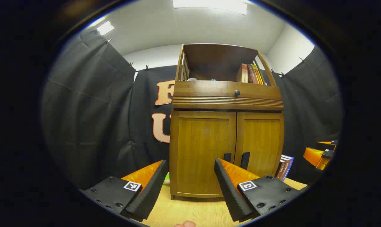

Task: Open the right door of the double-door shoe cabinet with the right hand, and open the left door with the left hand.

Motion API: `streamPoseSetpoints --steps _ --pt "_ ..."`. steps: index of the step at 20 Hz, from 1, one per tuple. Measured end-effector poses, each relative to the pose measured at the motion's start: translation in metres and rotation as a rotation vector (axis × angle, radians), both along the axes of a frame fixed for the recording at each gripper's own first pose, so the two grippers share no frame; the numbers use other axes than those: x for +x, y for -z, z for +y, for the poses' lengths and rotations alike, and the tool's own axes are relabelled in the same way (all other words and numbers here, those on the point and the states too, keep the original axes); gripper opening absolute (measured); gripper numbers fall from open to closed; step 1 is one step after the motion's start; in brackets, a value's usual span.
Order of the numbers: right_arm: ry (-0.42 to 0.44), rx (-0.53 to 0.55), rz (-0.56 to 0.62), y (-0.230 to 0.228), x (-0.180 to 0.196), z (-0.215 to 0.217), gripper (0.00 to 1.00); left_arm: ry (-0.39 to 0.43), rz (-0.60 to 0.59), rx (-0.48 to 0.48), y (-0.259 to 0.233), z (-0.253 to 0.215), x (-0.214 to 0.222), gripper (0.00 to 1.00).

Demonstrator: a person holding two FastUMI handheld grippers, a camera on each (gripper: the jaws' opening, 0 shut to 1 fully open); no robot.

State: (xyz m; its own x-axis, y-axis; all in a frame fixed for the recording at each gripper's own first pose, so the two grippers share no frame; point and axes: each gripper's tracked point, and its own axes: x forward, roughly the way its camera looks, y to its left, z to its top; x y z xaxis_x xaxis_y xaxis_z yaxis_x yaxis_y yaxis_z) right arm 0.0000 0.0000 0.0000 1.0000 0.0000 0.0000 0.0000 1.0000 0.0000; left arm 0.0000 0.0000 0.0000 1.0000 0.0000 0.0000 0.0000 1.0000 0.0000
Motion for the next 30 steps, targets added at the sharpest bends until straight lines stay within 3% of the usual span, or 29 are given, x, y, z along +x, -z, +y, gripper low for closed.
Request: streamPoseSetpoints --steps 21,30 --pt "-0.004 -0.006 0.008 0.004 0.001 0.004 0.93 -0.01 -0.005 0.004 0.003 0.008 0.0 0.96" --pt "-0.054 0.089 0.011 0.006 0.021 0.017 0.93 -0.013 -0.002 -0.026 0.013 0.012 0.006 0.99"
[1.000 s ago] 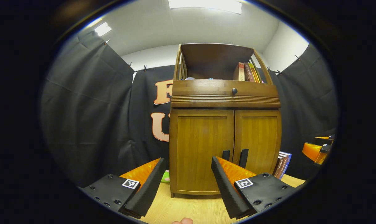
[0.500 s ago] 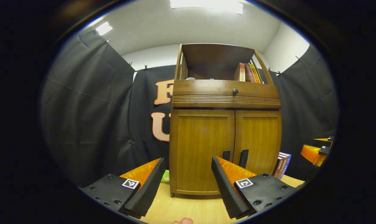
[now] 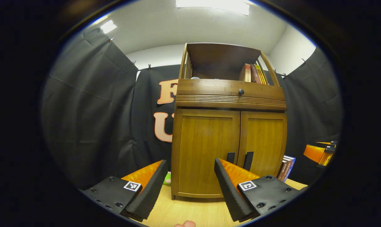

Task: Open the right door of the double-door shoe cabinet with the right hand, and open the left door with the left hand.

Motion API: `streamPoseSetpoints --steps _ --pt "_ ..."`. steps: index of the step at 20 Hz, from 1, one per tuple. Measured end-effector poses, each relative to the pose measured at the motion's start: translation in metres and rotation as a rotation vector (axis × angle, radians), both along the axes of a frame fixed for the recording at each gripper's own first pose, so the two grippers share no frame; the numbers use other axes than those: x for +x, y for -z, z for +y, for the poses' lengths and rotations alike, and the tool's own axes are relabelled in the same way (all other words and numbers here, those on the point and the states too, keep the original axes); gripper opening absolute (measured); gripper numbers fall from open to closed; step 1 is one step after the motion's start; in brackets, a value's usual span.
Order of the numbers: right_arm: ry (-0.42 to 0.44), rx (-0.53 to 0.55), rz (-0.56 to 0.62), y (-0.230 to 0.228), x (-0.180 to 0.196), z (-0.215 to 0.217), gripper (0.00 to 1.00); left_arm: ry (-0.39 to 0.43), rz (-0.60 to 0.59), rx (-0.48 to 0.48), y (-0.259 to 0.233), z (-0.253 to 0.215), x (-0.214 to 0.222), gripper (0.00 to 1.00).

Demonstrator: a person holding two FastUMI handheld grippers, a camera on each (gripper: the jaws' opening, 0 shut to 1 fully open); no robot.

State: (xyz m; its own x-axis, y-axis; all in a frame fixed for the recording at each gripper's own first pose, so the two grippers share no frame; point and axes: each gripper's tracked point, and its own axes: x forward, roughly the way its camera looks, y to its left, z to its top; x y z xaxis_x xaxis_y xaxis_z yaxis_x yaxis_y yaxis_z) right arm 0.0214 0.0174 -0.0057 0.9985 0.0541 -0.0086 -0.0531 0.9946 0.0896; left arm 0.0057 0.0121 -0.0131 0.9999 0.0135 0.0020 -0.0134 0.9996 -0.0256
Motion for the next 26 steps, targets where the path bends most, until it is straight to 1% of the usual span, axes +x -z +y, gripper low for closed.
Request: streamPoseSetpoints --steps 1,2,3,4,5,9,14,17,18,21,22,26 --pt "-0.005 0.001 -0.004 0.0 0.007 0.002 0.93 -0.002 0.006 -0.004 0.003 0.001 0.001 0.99" --pt "-0.01 -0.002 -0.012 -0.002 0.015 0.005 0.93 0.001 0.013 -0.004 0.006 0.002 0.0 0.96" --pt "-0.021 -0.017 -0.022 -0.002 0.024 0.01 0.93 0.002 0.018 -0.002 0.008 0.002 0.0 0.99" --pt "-0.036 -0.039 -0.026 -0.002 0.034 0.016 0.93 -0.004 0.021 -0.003 0.009 0.005 0.001 0.96" --pt "-0.05 -0.064 -0.024 0.002 0.045 0.023 0.93 -0.008 0.023 -0.005 0.01 0.008 -0.002 0.99" --pt "-0.077 -0.133 -0.022 0.016 0.09 0.047 0.93 -0.037 0.023 0.005 0.01 0.021 -0.006 0.99" --pt "-0.102 -0.166 0.027 0.046 0.138 0.08 0.93 -0.084 0.007 0.019 0.004 0.043 -0.014 0.98" --pt "-0.085 -0.203 0.016 0.066 0.175 0.084 0.92 -0.099 -0.004 0.026 0.001 0.053 -0.021 0.94" --pt "-0.076 -0.212 0.023 0.075 0.186 0.085 0.92 -0.107 -0.003 0.032 -0.001 0.056 -0.023 0.99" --pt "-0.033 -0.232 0.084 0.108 0.214 0.08 0.91 -0.13 -0.009 0.044 -0.002 0.067 -0.028 0.99" --pt "-0.023 -0.233 0.108 0.115 0.222 0.079 0.91 -0.135 -0.008 0.042 -0.002 0.07 -0.03 0.94" --pt "0.004 -0.206 0.155 0.133 0.234 0.078 0.91 -0.148 -0.001 0.035 0.001 0.078 -0.031 0.97"
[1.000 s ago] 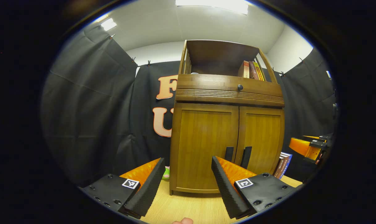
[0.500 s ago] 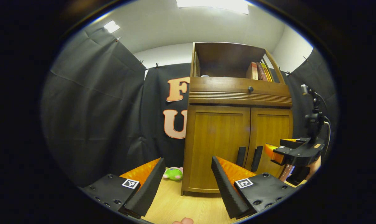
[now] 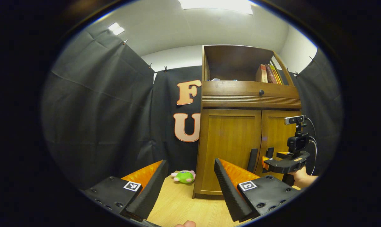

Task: Open the right door of the double-door shoe cabinet with the right hand, and open the left door with the left hand.

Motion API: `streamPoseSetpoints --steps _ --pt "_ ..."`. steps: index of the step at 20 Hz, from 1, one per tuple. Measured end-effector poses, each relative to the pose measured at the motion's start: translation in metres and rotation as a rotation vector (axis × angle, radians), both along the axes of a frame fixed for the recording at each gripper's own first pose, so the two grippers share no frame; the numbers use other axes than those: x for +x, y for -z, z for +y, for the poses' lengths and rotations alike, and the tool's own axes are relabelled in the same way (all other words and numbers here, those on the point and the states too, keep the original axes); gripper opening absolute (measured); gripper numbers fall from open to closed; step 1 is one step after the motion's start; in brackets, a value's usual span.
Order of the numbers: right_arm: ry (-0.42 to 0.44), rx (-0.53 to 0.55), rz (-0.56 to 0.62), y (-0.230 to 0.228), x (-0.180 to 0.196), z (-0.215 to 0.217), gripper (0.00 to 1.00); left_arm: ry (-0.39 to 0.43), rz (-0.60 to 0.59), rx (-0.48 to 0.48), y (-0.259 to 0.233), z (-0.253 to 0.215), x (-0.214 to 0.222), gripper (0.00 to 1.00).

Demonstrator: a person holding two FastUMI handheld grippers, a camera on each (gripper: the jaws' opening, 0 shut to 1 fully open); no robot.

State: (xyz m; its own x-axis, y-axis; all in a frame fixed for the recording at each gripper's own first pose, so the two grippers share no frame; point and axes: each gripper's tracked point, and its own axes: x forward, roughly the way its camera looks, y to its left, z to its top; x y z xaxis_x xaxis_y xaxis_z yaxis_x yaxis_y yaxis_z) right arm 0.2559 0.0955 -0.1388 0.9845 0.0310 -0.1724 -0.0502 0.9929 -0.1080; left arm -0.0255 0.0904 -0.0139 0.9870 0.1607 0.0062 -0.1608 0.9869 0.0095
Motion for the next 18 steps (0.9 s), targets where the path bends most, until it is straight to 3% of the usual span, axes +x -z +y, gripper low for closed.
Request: streamPoseSetpoints --steps 10,11,12,13,16,18 --pt "0.007 0.036 0.024 0.01 -0.002 0.0 0.9 0.01 0.007 0.002 0.004 0.01 0.007 0.99" --pt "0.005 0.04 0.023 0.011 -0.002 0.001 0.77 0.015 0.007 0.004 0.004 0.01 0.008 0.96" --pt "0.003 0.048 0.022 0.011 -0.002 0.002 0.99 0.019 0.006 0.007 0.003 0.01 0.009 0.96" --pt "0.001 0.06 0.028 0.012 -0.002 0.004 0.72 0.026 0.005 0.012 0.003 0.01 0.01 0.96" --pt "-0.012 0.081 0.044 0.014 -0.001 0.012 0.7 0.052 0.002 0.019 0.003 0.008 0.014 0.96" --pt "-0.024 0.123 0.058 0.016 -0.001 0.02 0.55 0.069 0.003 0.016 0.003 0.005 0.015 0.96"
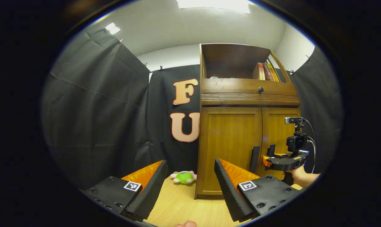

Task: Open the right door of the double-door shoe cabinet with the right hand, and open the left door with the left hand.

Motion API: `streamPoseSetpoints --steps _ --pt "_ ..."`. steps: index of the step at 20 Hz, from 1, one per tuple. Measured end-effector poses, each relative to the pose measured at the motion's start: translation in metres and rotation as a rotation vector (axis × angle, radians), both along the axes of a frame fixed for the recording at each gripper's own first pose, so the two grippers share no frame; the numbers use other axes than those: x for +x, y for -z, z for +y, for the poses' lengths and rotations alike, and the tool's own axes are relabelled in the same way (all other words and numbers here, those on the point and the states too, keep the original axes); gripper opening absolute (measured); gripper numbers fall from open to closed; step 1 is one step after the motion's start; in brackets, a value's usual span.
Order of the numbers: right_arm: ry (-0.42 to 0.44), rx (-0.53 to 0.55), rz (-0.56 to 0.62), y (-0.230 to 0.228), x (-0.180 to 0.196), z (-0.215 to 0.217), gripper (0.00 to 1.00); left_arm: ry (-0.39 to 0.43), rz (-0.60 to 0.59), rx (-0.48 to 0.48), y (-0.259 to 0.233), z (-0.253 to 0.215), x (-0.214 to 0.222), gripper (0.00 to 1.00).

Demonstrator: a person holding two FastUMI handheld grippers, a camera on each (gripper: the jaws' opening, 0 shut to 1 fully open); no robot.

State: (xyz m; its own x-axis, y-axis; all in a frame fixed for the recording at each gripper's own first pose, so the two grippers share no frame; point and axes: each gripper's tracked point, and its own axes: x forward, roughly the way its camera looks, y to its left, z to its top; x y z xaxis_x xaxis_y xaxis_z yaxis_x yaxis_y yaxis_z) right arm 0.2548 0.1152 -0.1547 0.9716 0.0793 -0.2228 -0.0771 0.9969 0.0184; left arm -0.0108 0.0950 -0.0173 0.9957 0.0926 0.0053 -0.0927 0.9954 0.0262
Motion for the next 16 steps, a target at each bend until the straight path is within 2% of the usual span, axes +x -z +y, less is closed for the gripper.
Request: streamPoseSetpoints --steps 2,3,5,7,8,9,16 --pt "-0.009 0.0 -0.003 -0.001 0.0 0.001 0.39 0.014 -0.005 -0.005 -0.002 -0.002 0.002 0.96" --pt "-0.02 -0.004 -0.004 -0.002 0.001 0.001 0.38 0.025 -0.007 -0.007 -0.003 -0.003 0.002 0.96" --pt "-0.033 -0.001 0.003 0.0 0.001 0.001 0.24 0.048 -0.014 -0.011 -0.006 -0.007 0.004 0.96" --pt "-0.034 0.0 0.007 0.0 0.0 0.001 0.42 0.06 -0.018 -0.014 -0.01 -0.008 0.004 0.98" --pt "-0.032 -0.006 0.007 0.0 -0.001 0.001 0.31 0.062 -0.023 -0.015 -0.013 -0.008 0.003 0.99" --pt "-0.03 -0.007 0.009 0.0 -0.001 0.0 0.29 0.061 -0.024 -0.013 -0.014 -0.01 0.001 0.99" --pt "-0.046 0.029 0.036 -0.001 -0.006 0.001 0.3 0.046 -0.023 0.001 -0.018 -0.01 -0.022 0.97"
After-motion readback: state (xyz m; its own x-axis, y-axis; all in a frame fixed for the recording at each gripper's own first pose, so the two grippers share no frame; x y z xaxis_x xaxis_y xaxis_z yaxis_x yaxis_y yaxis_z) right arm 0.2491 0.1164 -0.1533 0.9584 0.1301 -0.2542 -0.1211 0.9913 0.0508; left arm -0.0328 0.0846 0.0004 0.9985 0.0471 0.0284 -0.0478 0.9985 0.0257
